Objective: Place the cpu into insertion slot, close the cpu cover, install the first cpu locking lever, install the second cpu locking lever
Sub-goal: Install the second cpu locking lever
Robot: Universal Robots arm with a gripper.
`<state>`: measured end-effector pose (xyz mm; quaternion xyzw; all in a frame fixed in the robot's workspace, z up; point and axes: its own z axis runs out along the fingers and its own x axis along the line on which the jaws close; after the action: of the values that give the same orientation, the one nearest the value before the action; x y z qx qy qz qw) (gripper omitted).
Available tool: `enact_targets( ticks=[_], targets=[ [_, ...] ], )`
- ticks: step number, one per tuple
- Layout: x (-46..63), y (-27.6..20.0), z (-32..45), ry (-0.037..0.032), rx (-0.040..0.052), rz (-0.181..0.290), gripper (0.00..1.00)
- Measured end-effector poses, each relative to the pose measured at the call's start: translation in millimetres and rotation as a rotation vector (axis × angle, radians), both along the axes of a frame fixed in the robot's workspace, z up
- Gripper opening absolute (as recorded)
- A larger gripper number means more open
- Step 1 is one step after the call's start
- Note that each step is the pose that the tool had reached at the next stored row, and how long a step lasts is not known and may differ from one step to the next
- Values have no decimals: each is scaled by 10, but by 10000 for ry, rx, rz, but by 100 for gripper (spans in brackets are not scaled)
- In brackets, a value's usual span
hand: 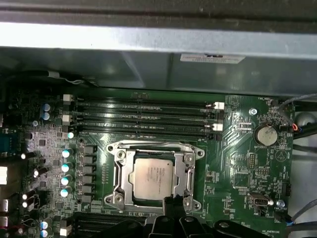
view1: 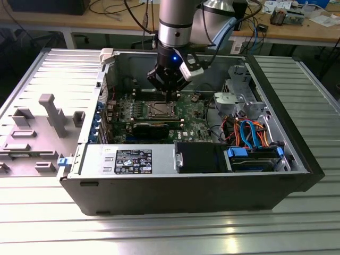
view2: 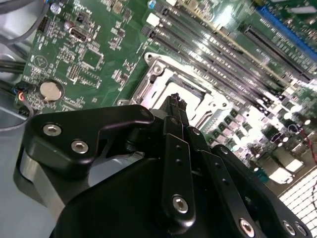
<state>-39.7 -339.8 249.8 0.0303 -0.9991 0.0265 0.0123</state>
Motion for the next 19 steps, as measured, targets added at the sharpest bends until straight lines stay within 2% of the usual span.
enact_targets(
  ticks=[1,3,9,11,15,16,17,19],
  targets=[
    [0,-13,0,5,-7,0,11],
    [0,-83,0,29,-39,0,11],
    [0,-203,0,88,-122,0,11],
    [0,-222,-1,100,-138,-1,11],
    [-1,-227,1,103,-136,-1,11],
    [-4,-232,0,102,-79,2,11],
    [-8,-253,0,101,92,9,11],
    [-20,-289,0,101,112,15,11]
  ],
)
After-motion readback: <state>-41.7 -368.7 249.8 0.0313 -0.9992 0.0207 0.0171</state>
